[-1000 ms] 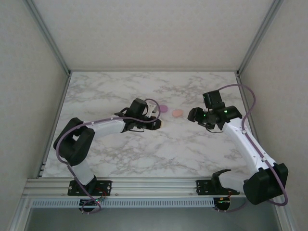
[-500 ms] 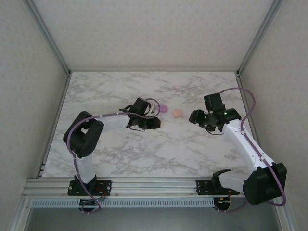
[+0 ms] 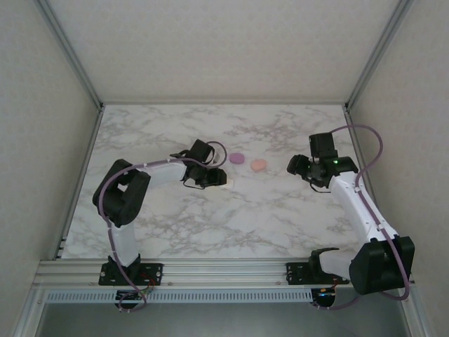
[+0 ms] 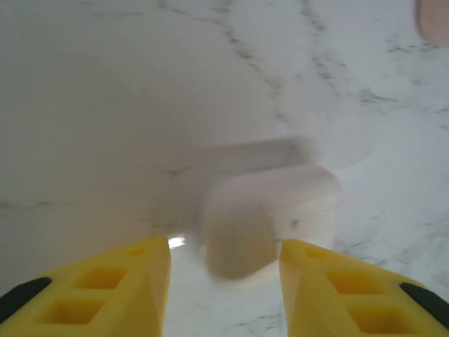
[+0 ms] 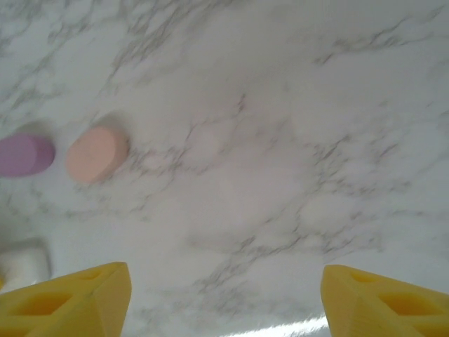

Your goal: Insert wireless bluetooth earbuds into charging case

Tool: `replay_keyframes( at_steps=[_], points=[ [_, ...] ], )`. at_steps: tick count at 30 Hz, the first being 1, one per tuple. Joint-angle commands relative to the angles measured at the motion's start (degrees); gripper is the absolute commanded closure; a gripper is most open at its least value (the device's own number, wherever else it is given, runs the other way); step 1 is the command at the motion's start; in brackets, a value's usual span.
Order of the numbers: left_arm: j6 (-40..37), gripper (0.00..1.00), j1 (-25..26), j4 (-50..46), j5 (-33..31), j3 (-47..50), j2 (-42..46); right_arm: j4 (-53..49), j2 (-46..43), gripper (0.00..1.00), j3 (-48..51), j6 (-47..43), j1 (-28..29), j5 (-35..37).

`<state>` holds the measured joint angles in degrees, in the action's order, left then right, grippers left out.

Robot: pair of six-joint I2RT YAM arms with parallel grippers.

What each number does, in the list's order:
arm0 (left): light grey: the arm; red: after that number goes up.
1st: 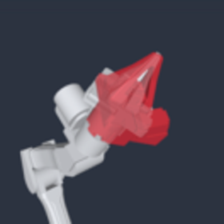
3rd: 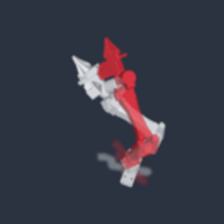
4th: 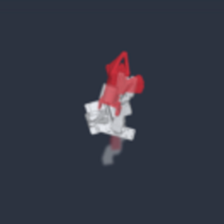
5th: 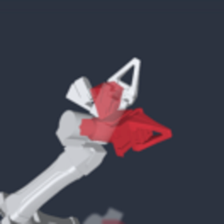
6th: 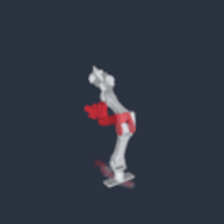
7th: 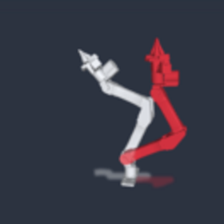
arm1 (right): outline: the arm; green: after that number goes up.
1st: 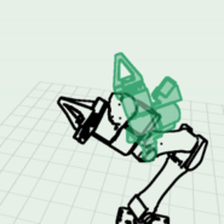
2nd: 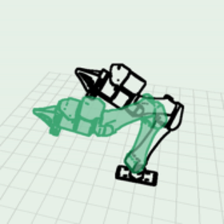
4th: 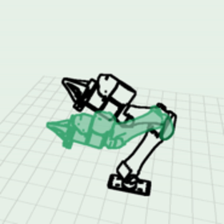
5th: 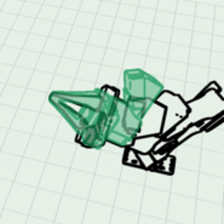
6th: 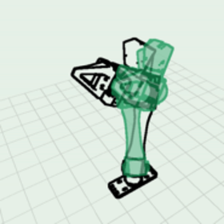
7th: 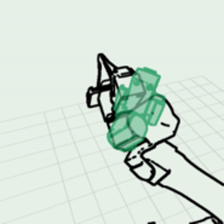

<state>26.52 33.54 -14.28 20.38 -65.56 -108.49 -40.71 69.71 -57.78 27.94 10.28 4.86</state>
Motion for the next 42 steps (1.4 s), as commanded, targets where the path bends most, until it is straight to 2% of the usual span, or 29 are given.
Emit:
replay_keyframes(
  at_steps=[1,5,6,8,9,12,15,16,17,20,23,24,25,26,28,29,32,34,36,38,39,42],
  points=[
    [-4.3,0.51,-1.9,-6.0,-8.1,-0.5,5.7,11.4,-0.4,0.19,6.0,-6.5,-0.5,12.5],
    [-8.2,0.43,-2.9,-6.8,-18.1,2.9,14.7,29.5,0.3,0.17,14.6,-17.7,-0.6,16.8],
    [-8.9,0.34,-3.4,-6.1,-21.9,4.7,17.9,34.9,0.7,0.16,17.0,-20.7,-0.6,17.2],
    [-10.1,0.04,-4.9,-4.5,-28.3,7.9,23.4,44.6,2.2,0.16,21.2,-25.2,-0.6,16.8],
    [-11.1,0.00,-6.3,-3.0,-31.9,10.6,26.8,50.8,3.5,0.16,23.6,-27.7,-0.6,15.3],
    [-13.4,0.00,-12.2,2.2,-38.8,17.0,34.3,63.6,7.8,0.16,27.3,-32.3,-0.6,9.8],
    [-18.2,0.00,-17.8,12.0,-44.1,24.5,39.9,74.1,12.3,0.17,29.9,-32.2,-2.3,3.1],
    [-20.4,0.00,-19.8,15.5,-43.9,26.7,41.4,73.5,12.6,0.18,29.4,-32.2,-2.4,0.0],
    [-22.3,0.00,-21.2,18.9,-43.5,29.0,42.4,77.0,13.0,0.17,30.7,-32.5,-2.7,-3.3],
    [-24.1,0.00,-25.3,28.9,-41.1,35.0,43.0,84.6,12.9,0.16,36.0,-32.1,-4.1,-6.4],
    [-25.3,0.00,-27.7,38.8,-37.5,38.7,40.0,91.0,14.7,0.14,38.9,-31.2,-4.6,-5.2],
    [-26.4,0.00,-28.2,41.6,-35.6,39.5,38.9,95.2,18.2,0.13,39.3,-31.2,-4.7,-5.2],
    [-27.2,0.00,-28.4,44.2,-33.9,40.1,37.7,95.8,19.4,0.11,38.3,-29.9,-4.9,-2.4],
    [-27.7,0.00,-28.6,46.8,-32.7,40.7,36.7,88.1,17.6,0.11,36.0,-29.2,-5.1,-2.2],
    [-26.6,0.00,-30.1,50.8,-28.5,41.2,34.6,89.6,18.6,0.11,35.8,-27.4,-5.2,3.1],
    [-26.9,0.00,-30.4,49.0,-26.3,40.1,33.7,88.5,18.5,0.01,35.5,-26.5,-5.6,3.4],
    [-28.4,0.00,-30.6,49.4,-21.6,39.3,30.5,88.8,18.6,0.01,35.5,-26.6,-5.6,3.3],
    [-29.3,0.00,-30.6,56.7,-19.4,42.8,27.7,88.7,18.6,0.01,35.5,-26.6,-5.6,3.3],
    [-29.6,0.00,-30.6,65.9,-18.5,46.1,23.6,88.7,18.5,0.01,35.5,-26.6,-5.6,3.3],
    [-28.1,0.00,-31.2,69.7,-20.0,45.9,19.9,88.7,18.5,0.01,35.5,-26.6,-5.6,3.3],
    [-26.6,0.00,-32.2,62.4,-20.8,43.2,21.0,88.7,18.5,0.01,35.5,-26.7,-5.5,3.3],
    [-25.2,0.00,-32.3,62.5,-24.8,42.7,20.3,88.6,18.5,0.01,35.5,-26.6,-5.6,3.2]
  ],
)
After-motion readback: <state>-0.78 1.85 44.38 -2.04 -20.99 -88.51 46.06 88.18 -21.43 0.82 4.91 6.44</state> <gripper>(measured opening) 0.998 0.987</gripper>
